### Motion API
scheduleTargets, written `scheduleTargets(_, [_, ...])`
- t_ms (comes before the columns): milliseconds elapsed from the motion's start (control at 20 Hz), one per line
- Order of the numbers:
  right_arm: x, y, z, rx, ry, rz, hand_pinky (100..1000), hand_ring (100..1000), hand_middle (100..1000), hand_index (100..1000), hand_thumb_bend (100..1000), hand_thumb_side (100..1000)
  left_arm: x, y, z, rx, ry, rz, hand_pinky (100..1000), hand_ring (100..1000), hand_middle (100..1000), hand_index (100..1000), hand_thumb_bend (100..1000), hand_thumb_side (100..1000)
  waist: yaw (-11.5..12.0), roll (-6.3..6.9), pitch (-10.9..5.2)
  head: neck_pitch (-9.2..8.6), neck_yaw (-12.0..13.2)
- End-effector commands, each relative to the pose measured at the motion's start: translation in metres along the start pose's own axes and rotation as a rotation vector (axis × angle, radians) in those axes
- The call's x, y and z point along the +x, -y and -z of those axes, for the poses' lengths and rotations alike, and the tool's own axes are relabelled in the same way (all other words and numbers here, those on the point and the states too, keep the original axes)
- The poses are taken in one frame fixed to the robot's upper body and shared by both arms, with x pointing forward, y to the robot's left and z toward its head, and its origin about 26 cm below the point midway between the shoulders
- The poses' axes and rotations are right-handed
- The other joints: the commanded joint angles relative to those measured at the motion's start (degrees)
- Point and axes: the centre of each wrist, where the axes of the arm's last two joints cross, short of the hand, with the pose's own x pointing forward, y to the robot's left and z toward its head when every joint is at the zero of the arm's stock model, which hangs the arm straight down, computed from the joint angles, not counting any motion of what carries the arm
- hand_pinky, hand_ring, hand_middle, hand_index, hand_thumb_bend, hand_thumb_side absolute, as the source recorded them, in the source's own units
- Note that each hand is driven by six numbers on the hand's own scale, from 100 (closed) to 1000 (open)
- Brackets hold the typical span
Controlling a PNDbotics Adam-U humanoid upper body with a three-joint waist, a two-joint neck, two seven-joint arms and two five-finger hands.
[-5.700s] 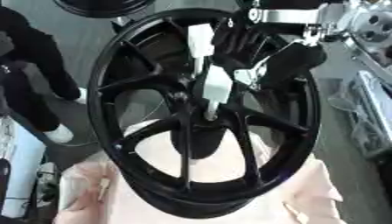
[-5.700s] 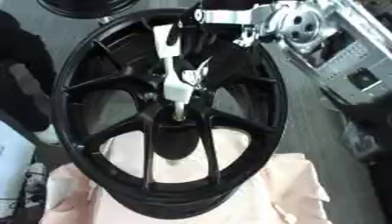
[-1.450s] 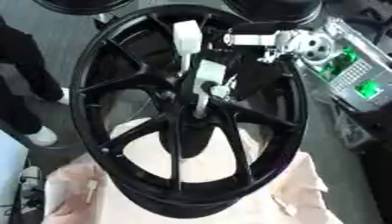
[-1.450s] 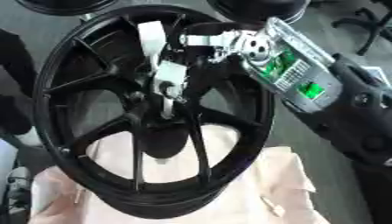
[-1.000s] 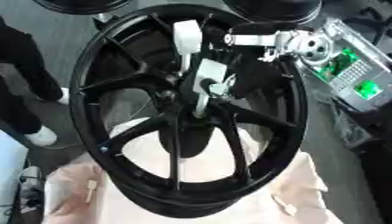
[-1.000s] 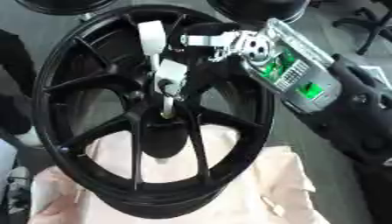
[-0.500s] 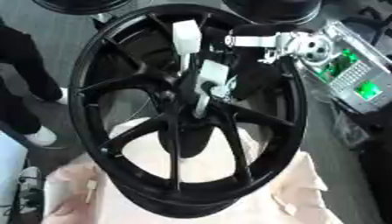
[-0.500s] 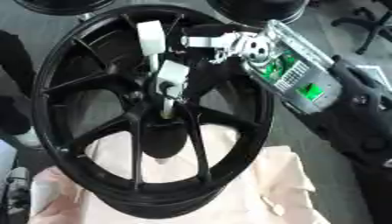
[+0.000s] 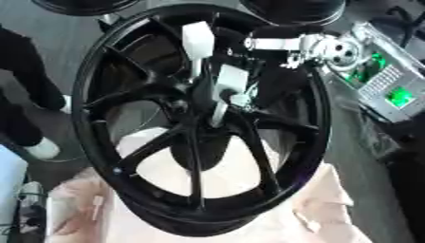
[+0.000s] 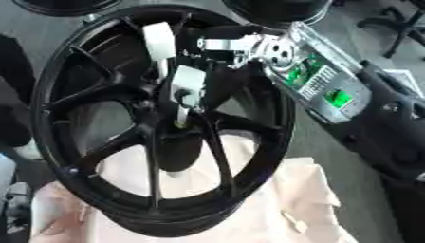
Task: Pull the pin out of the wheel hub.
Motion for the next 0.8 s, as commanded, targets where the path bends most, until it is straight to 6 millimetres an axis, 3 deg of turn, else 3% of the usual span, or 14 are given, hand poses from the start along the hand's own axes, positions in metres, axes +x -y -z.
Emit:
scheduleTargets(50, [-0.001,0.008,-0.010,-0.008,-0.026,0.012,676,581,345,626,100,261,0.008,-0.005,0.004,0.004,0.028,0.010,587,799,638,696,216,725,-0.07,0.50,-0.77,0.33,-0.20])
scheduleTargets(400, [0.007,0.011,-0.018,-0.034,-0.001,0.009,639,521,287,526,100,144,0.007,-0.006,0.003,0.004,0.026,0.011,588,798,635,694,212,727,-0.12,0.52,-0.88,0.33,-0.34])
scheduleTargets(800, [0.016,0.022,-0.033,-0.089,0.031,-0.002,612,489,255,473,100,139,0.006,-0.008,0.002,0.008,0.019,0.012,588,798,635,694,210,731,-0.31,0.67,-0.93,0.33,-0.48])
